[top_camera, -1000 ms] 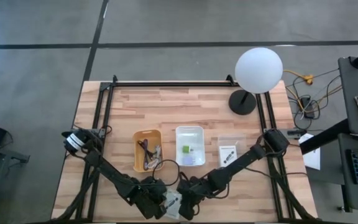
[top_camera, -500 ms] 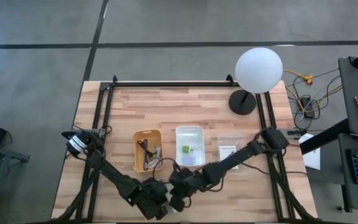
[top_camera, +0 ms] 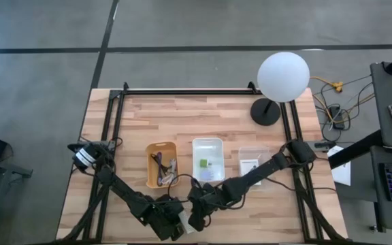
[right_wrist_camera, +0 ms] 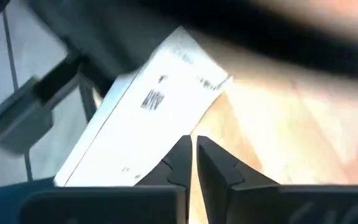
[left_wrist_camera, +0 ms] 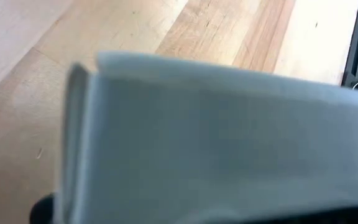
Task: Pick and place items into bin
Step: Put the white card reader box into the transparent bin
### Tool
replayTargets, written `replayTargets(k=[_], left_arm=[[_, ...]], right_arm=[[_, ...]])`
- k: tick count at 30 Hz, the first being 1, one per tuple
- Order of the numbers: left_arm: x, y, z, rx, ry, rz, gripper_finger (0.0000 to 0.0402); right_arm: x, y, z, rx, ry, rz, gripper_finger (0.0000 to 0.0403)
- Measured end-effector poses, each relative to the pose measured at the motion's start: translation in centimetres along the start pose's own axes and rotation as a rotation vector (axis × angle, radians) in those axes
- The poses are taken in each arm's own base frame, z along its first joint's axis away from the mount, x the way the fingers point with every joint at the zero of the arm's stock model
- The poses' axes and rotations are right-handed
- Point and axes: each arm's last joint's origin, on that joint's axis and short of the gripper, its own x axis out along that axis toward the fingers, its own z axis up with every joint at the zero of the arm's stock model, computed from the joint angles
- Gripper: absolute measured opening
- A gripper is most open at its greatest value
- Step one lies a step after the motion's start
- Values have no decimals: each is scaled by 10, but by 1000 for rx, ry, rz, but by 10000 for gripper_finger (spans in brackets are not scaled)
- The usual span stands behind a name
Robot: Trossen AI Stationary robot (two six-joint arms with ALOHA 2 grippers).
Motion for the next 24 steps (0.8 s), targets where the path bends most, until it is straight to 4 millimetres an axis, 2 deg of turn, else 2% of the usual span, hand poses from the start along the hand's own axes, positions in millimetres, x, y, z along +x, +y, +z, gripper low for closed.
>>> replayTargets(k=[3, 6, 15, 20, 24], left_arm=[[0, 0, 0, 0, 0, 0, 0], [0, 0, 0, 0, 0, 0, 0], [-2, -1, 5, -3, 8, -11, 0], [-2, -1, 5, -3, 6, -12, 0], [-2, -1, 5, -2, 2, -11, 0]], right_arm=[[-6, 6, -8, -1, 20, -1, 29], [-10, 13, -17, -22, -6, -6, 63], [-18, 33, -52, -135, -193, -99, 169], [-22, 38, -60, -140, -364, -167, 184], [-18, 45, -60, -139, -423, -124, 183]])
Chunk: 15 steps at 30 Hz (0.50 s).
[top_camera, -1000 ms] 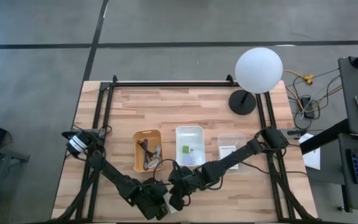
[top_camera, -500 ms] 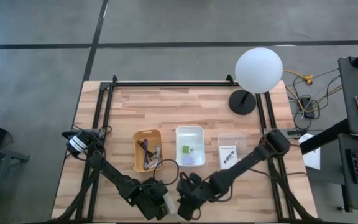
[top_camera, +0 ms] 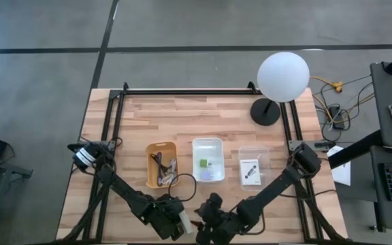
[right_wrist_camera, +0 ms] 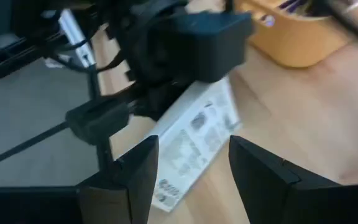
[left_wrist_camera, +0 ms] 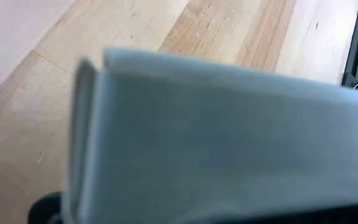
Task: Pick and place items into bin
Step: Put the white card reader box into the transparent bin
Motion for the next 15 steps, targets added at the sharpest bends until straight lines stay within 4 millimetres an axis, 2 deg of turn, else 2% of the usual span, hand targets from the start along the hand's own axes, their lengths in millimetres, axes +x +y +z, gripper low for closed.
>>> replayTargets(k=[5, 10, 15], left_arm=[[1, 0, 2, -5, -10, 1, 0], [3, 2, 9, -21, -22, 4, 0], [5, 2, 15, -16, -37, -9, 0]], right_arm=[[12, 5, -11, 25, 56, 60, 183], [2, 13, -10, 1, 56, 30, 175], [-12, 19, -18, -54, 109, -10, 168]])
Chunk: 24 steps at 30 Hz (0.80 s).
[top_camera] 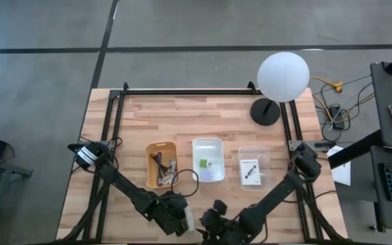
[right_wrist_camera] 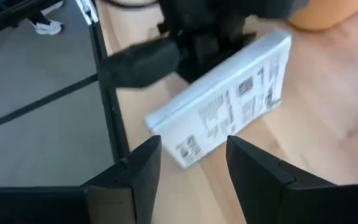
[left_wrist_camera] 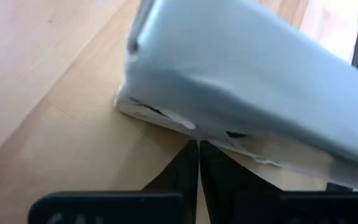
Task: Pick and place items into bin
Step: Put the white card reader box into the transparent bin
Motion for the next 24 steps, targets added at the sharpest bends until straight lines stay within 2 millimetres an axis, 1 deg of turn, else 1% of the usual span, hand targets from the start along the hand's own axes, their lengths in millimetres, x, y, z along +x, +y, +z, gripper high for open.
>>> replayTargets(k=[4, 9, 13, 16, 24], left_arm=[[0, 0, 0, 1, -2, -5, 0], [0, -4, 1, 13, -13, -36, 0], [0, -4, 1, 13, -12, -35, 0], [-2, -5, 2, 11, -13, -39, 0], [-9, -22, 8, -3, -30, -95, 0]], right_arm=[[-5, 5, -7, 45, 6, 18, 168], [-1, 1, -12, 65, 16, -2, 169], [4, -3, -7, 66, 13, -17, 169], [4, -1, -1, 61, 4, -8, 169], [2, 1, -2, 59, 4, -3, 169]])
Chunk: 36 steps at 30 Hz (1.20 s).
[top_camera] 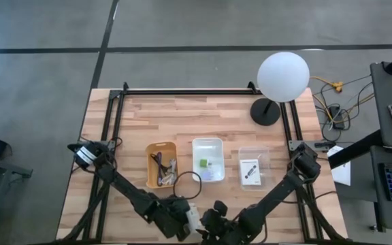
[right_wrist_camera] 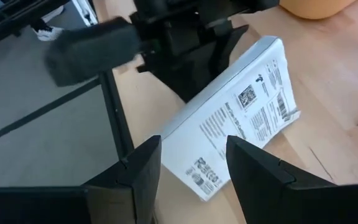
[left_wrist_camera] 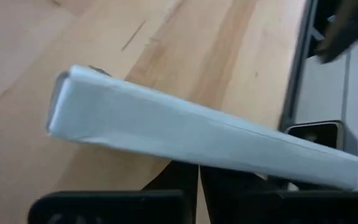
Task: Pick and place items into bin
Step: Put the white card reader box into the transparent bin
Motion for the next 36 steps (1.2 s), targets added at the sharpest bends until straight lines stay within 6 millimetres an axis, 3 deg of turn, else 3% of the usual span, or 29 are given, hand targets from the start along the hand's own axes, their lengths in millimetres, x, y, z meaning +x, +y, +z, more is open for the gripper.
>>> replayTargets(k=[13, 20, 31, 36], left_arm=[[-4, -12, 4, -9, -12, -36, 0], [-5, -17, 7, 31, -20, -54, 0], [-4, -15, 10, 55, -23, -47, 0], [-2, -13, 15, 49, -31, -40, 0]], right_arm=[[3, -7, -7, -30, 68, -20, 169], [-7, -10, -17, -106, 130, -89, 173], [-22, -2, -38, -154, 161, -73, 256], [-20, -4, -40, -174, 157, -84, 271]])
